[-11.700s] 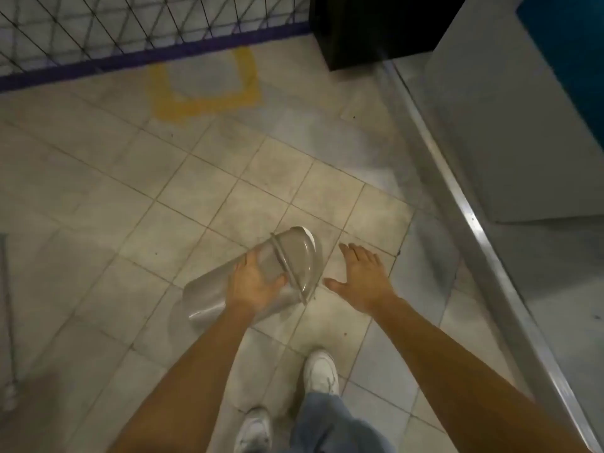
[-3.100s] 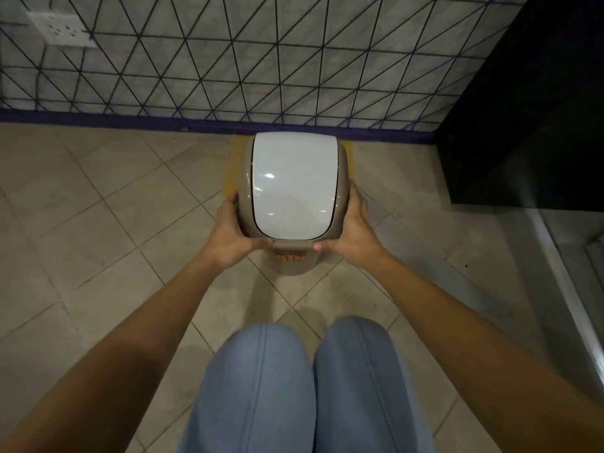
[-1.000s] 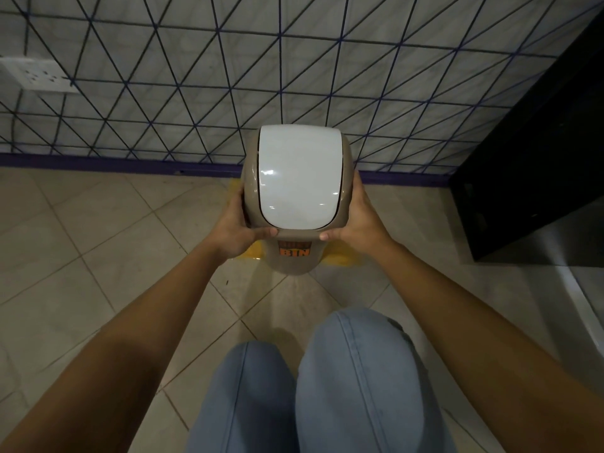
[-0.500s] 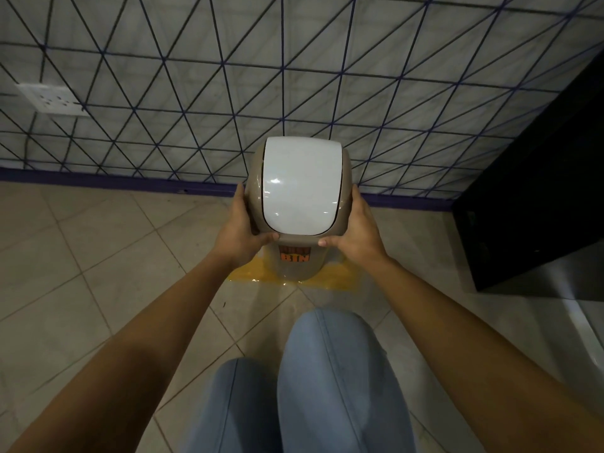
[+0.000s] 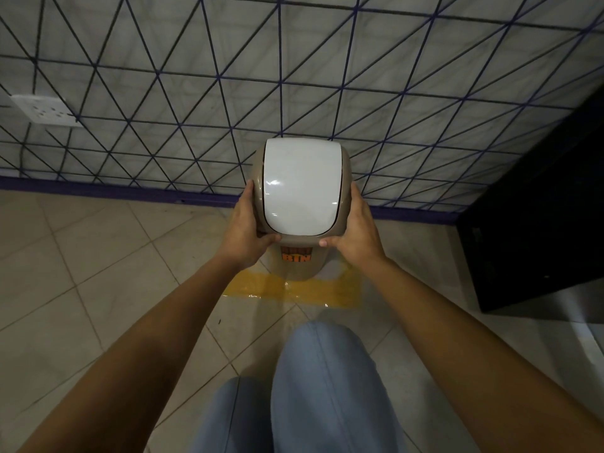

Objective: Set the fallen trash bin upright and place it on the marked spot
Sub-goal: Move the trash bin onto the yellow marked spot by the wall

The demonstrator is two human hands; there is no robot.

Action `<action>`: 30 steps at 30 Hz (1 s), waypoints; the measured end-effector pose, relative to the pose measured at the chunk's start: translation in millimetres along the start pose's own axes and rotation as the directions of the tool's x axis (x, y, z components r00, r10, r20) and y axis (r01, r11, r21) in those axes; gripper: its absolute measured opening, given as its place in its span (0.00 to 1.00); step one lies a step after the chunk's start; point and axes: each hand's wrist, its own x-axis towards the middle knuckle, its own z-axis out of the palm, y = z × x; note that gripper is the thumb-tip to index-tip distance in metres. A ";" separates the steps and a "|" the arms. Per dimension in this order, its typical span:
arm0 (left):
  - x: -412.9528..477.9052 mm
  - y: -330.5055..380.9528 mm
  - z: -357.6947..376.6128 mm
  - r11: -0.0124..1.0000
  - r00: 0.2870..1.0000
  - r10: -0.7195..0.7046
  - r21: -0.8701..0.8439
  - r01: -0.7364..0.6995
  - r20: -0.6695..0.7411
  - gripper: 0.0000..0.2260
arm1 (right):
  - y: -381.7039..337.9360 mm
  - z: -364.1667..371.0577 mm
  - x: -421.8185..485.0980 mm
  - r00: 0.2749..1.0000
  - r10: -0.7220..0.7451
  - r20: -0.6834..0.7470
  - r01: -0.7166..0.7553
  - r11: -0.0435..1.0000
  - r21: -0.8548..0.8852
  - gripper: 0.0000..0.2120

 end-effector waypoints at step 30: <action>45.6 -12.9 -5.9 0.968 0.978 -0.203 -0.142 0.208 0.045 0.41 | 2.5 10.1 35.4 0.993 0.118 -0.007 -0.115 0.977 0.182 0.52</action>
